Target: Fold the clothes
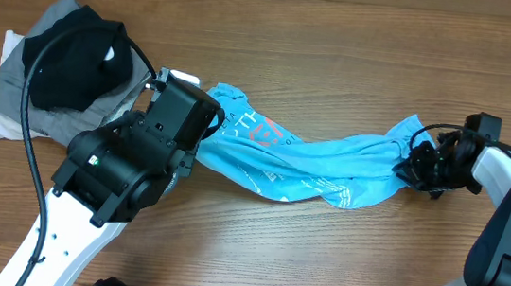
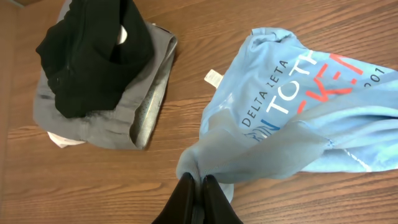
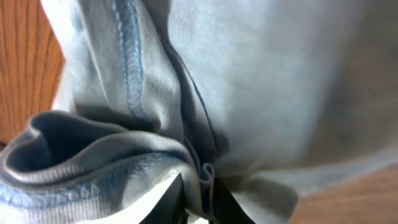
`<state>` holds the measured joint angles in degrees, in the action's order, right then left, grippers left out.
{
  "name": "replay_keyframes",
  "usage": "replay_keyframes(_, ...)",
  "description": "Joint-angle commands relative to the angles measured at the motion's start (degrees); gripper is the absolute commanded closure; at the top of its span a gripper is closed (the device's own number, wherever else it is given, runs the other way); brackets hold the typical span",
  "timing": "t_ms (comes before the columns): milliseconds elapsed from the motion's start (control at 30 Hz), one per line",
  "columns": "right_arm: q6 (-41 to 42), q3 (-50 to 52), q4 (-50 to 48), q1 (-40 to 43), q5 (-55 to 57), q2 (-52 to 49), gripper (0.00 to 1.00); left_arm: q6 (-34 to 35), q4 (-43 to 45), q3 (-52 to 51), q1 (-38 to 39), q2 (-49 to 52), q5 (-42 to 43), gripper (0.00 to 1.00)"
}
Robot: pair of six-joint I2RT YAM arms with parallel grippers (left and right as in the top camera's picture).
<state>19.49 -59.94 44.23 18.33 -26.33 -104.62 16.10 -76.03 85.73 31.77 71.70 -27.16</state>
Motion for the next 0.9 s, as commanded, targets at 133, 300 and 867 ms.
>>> replay_keyframes(133,-2.12,-5.79,4.63,1.03,-0.79,0.48,0.71,-0.96,0.90,-0.20,-0.37,0.24,-0.02,0.95)
replay_keyframes(300,-2.12,-5.79,3.82,1.03,-0.79,0.48,0.71,-1.14,1.33,-0.20,-0.37,0.24,0.00,0.94)
replay_keyframes(867,-1.62,0.48,-3.17,-1.95,-0.83,0.48,0.93,-1.14,1.31,-0.20,-0.37,0.24,0.00,0.94)
